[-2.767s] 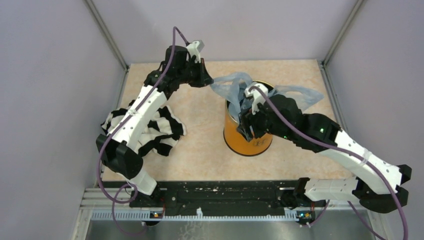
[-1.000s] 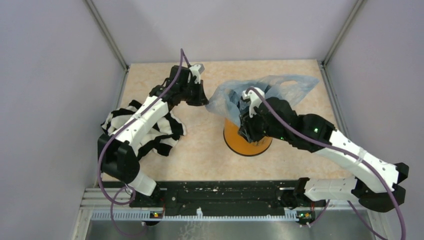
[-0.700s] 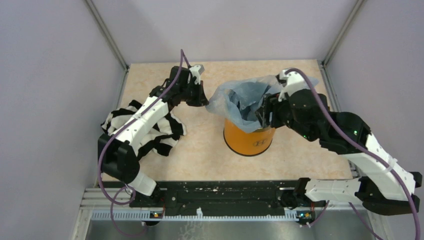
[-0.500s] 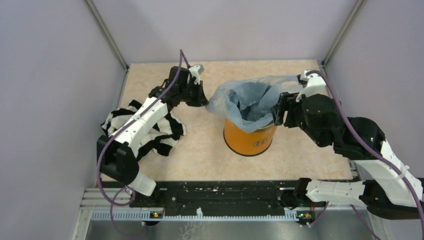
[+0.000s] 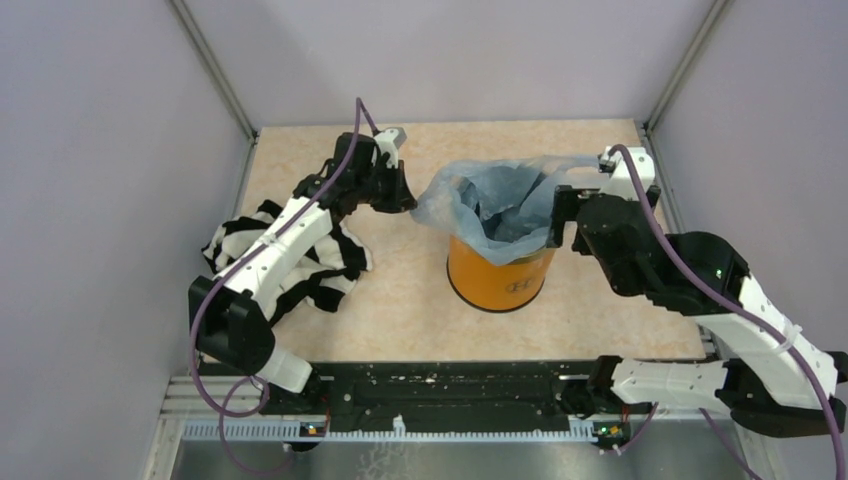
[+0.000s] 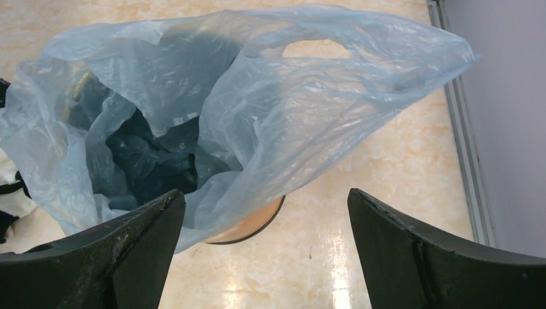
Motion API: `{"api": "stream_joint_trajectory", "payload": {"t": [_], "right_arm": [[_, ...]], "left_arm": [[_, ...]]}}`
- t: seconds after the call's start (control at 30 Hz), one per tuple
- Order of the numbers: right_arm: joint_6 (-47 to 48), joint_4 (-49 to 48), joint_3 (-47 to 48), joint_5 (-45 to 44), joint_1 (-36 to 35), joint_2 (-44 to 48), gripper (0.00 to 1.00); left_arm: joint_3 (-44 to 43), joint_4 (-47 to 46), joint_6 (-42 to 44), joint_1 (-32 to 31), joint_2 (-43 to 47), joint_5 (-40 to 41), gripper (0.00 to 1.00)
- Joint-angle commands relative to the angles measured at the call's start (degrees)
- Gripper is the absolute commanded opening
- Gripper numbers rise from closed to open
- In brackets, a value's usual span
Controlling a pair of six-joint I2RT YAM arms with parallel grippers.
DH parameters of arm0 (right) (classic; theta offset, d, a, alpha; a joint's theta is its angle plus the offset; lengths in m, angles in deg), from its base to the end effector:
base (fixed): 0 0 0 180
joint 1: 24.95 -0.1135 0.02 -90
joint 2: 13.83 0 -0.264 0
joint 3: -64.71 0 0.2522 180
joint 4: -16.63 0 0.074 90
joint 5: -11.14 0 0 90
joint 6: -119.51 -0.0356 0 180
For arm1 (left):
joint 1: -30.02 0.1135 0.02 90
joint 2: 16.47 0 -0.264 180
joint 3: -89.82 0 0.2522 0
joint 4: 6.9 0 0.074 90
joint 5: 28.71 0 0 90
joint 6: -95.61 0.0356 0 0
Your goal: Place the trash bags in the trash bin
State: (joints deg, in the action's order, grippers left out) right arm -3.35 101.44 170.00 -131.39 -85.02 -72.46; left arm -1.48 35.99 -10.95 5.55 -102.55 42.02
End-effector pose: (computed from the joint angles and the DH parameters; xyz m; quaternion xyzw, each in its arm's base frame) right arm 0.0898 0.0993 0.4632 -0.0017 0.8294 0.0101 0.5586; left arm 0.3030 -0.1508 0.3341 0.1347 0.8777 -0.2930 0.3545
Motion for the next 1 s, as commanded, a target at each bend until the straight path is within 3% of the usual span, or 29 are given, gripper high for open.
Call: {"api": "stream_joint_trajectory", "payload": {"t": [0.0,0.13,0.23,0.27,0.4,0.47,0.77,0.97], "right_arm": [[1.3,-6.3,-3.2,-0.8,2.7,2.1,0.98],[5.5,-14.1,-7.8,10.4,14.6,2.0,0.93],[6.3,-17.8,-10.9,14.4,19.8,3.5,0.77],[6.2,-18.4,-11.5,14.4,19.9,4.0,0.68],[5.1,-17.5,-12.9,13.9,20.0,5.5,0.13],[4.2,-16.4,-14.3,13.6,20.0,6.8,0.0],[-1.4,-15.4,-28.4,17.9,19.9,17.3,0.0],[-2.7,-19.2,-35.0,21.0,19.9,17.8,0.0]], "left_arm": [[0.5,-3.0,-0.1,-0.3,2.1,-1.0,0.0],[0.3,-3.0,-0.1,-0.3,2.4,-1.0,0.0],[0.5,-3.0,-0.1,-0.3,2.7,-0.9,0.0],[0.6,-3.0,0.0,-0.3,2.7,-1.0,0.0],[1.6,-3.1,-0.1,-0.3,3.5,-1.5,0.0],[2.8,-3.6,-0.4,-0.3,4.3,-2.3,0.0],[10.5,-6.4,-2.7,-0.3,8.0,-3.9,0.0],[13.4,-8.4,-4.1,-0.3,6.2,-5.0,0.0]]}}
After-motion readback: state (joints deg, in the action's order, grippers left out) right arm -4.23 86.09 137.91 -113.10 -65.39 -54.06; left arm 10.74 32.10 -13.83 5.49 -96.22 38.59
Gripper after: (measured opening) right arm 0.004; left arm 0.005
